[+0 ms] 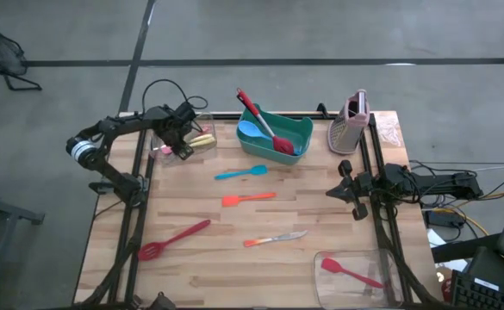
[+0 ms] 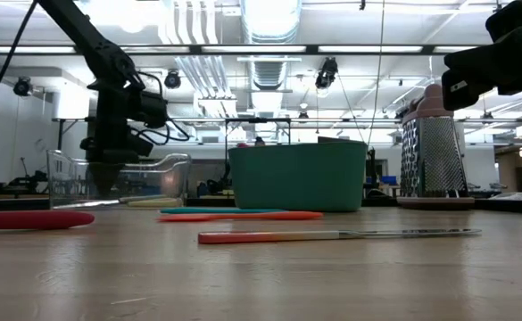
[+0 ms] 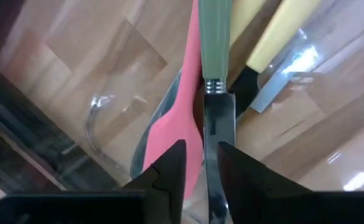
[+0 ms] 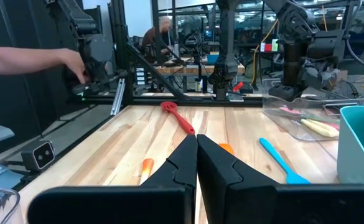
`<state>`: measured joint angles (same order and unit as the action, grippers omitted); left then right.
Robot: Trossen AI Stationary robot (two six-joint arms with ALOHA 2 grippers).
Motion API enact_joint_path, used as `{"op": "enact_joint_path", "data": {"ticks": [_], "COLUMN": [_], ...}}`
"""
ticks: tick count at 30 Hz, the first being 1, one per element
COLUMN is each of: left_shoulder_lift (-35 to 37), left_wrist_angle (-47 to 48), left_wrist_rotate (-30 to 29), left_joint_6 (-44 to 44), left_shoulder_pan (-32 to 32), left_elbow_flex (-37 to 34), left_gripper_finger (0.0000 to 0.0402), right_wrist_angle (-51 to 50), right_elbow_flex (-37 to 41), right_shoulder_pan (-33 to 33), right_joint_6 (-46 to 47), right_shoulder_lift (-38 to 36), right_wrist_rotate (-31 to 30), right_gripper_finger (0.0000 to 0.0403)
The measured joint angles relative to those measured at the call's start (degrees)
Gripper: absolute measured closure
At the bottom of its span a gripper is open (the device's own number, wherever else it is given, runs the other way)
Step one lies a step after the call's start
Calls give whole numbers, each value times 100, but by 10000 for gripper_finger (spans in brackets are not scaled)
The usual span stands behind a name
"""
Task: Pick & Place Kitchen Items
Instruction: Put the pink spatula into the bottom transparent bin
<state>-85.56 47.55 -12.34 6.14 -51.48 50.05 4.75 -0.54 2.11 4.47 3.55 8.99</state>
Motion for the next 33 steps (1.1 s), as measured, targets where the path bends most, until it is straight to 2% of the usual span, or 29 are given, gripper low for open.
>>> {"op": "enact_joint_path", "data": {"ticks": [8,12,15,22,33], "left_shoulder_lift": [2,0,-4,-50,-565], "left_wrist_angle": [49,79,111,174,101], "left_wrist_rotate": [-151,-54,-92,-841,-725], "left_joint_6": [-64,-132,-50,-173,-119], "left_shoulder_pan": [-18,-77,-103,-128,-129], "left_elbow_flex": [-45,-56,-58,-87,-307], "left_gripper_finger": [203,177,177,194,232], "right_wrist_angle": [0,0,0,0,0], "right_elbow_flex": [0,-1,0,0,0], "right_shoulder_pan": [0,-2,-2,0,-1], "right_joint_6": [0,0,0,0,0], "right_shoulder_lift": [0,0,0,0,-1], "right_wrist_rotate": [0,0,0,0,0], "right_gripper_finger": [394,394,394,394,394]}}
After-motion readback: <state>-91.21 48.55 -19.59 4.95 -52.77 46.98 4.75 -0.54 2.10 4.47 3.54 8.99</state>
